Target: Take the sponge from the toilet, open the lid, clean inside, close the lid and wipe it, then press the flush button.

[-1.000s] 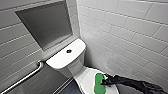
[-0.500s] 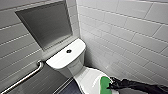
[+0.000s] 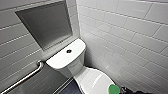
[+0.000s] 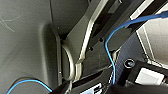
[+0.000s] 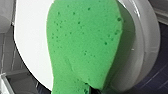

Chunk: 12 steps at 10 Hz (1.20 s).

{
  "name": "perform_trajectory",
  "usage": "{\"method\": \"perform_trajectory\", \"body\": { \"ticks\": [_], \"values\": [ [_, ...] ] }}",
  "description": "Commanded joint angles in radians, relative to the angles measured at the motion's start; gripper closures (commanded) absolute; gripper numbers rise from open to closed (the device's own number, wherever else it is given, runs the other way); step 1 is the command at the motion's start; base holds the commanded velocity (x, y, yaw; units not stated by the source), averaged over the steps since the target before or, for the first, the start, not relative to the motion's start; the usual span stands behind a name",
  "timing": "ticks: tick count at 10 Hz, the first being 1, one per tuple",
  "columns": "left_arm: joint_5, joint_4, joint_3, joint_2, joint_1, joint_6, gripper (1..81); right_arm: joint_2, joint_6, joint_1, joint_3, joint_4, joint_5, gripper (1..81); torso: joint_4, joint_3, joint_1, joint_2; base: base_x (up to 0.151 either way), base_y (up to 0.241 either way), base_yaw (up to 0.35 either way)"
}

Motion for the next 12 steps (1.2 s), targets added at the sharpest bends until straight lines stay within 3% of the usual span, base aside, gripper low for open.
{"method": "perform_trajectory", "body": {
  "ticks": [1,4,6,9,12],
  "values": [
    [0.07,0.011,0.02,-0.014,0.011,0.004,1.0,-0.169,0.015,-0.029,0.204,-0.004,0.064,81.1,0.0,0.0,0.0,0.0,0.0,0.0,0.0],
    [0.065,0.011,0.022,-0.013,0.01,0.004,1.0,-0.258,0.017,0.057,0.339,-0.002,0.066,81.1,0.0,0.0,0.0,0.0,0.0,0.0,0.0],
    [0.063,0.01,0.022,-0.013,0.008,0.007,1.0,-0.228,0.023,0.161,0.342,0.005,-0.002,81.1,0.0,0.0,0.0,0.0,0.0,0.0,0.0],
    [0.063,0.01,0.023,-0.013,0.007,0.007,1.0,-0.08,0.071,0.304,0.25,-0.006,-0.135,81.1,0.0,0.0,0.0,0.0,0.0,0.0,0.0],
    [0.063,0.01,0.023,-0.016,0.007,0.007,1.0,0.143,0.113,0.387,0.056,-0.051,-0.256,81.1,0.0,0.0,0.0,0.0,0.0,0.0,0.0]
  ]
}}
